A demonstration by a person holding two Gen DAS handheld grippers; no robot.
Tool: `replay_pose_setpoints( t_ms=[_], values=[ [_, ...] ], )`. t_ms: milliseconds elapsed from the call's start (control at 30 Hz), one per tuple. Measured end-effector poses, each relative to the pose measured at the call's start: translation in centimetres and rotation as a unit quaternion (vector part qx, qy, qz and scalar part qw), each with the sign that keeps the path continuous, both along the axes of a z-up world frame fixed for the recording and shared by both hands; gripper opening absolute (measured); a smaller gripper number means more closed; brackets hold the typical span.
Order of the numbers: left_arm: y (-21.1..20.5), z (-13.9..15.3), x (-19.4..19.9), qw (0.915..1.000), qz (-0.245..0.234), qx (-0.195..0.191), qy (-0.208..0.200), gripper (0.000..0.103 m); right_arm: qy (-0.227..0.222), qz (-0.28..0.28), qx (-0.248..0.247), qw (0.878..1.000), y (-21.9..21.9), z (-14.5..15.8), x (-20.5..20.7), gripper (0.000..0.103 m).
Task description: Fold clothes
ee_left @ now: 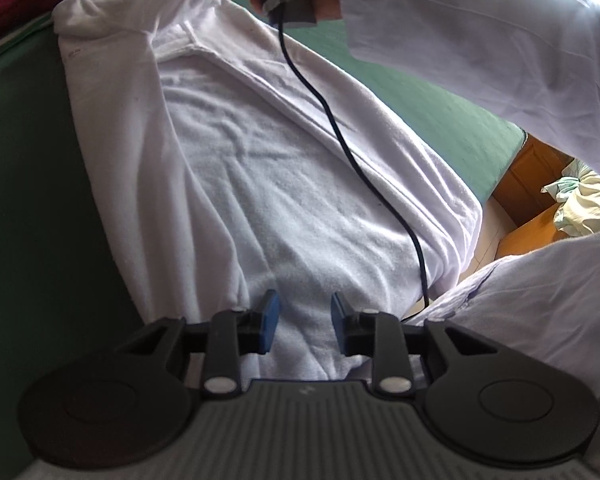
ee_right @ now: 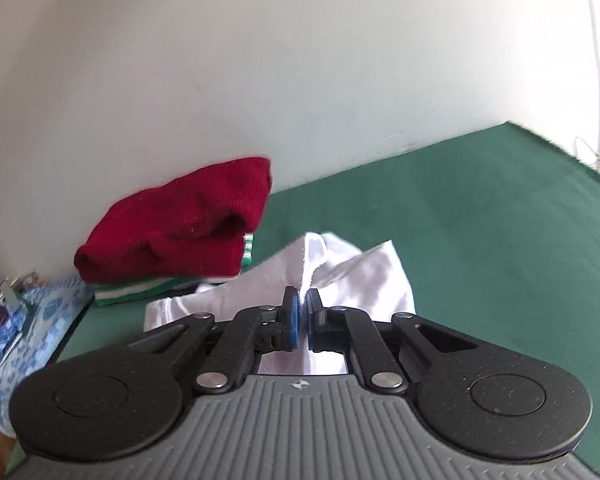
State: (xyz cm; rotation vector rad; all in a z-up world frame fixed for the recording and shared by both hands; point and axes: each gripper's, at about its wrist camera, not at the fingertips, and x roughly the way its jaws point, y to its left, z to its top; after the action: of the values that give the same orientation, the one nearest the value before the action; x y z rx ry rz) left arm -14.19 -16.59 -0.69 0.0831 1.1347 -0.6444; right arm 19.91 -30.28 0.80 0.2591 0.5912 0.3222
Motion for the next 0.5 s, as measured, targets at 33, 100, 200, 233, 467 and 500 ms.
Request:
replay_pose_setpoints(
  t_ms=[33,100,200,233,467,500],
  values=[
    [-0.1,0.0,0.0,1.0,-0.002,0.001,0.0,0.034,0.017,-0.005,-0.019,1.0,-0.1,-0.4,0.4,0.004],
    [-0.2,0.1,0.0,1.0,-0.006,0.002,-0.001,0.036,0.027,-0.001,-0.043,0.999,0.4,-0.5,0.6,0.005],
    [-0.1,0.1,-0.1,1.0,-0.003,0.0,0.0,0.037,0.003,0.027,-0.056,0.998,1.8,0.6,-0.1,0.014],
    [-0.1,0.1,-0.1,1.0,-0.001,-0.002,0.0,0.038,-0.005,0.036,-0.06,0.998,2.3,0.9,-0.3,0.025],
    [-0.6,0.1,-0.7,1.0,0.003,0.001,-0.004,0.043,-0.062,0.101,-0.09,0.989,5.7,3.3,-2.0,0.045],
    [-0.7,0.1,-0.7,1.0,0.005,0.003,-0.005,0.043,-0.062,0.131,-0.083,0.986,7.1,3.2,-1.4,0.046]
  ],
)
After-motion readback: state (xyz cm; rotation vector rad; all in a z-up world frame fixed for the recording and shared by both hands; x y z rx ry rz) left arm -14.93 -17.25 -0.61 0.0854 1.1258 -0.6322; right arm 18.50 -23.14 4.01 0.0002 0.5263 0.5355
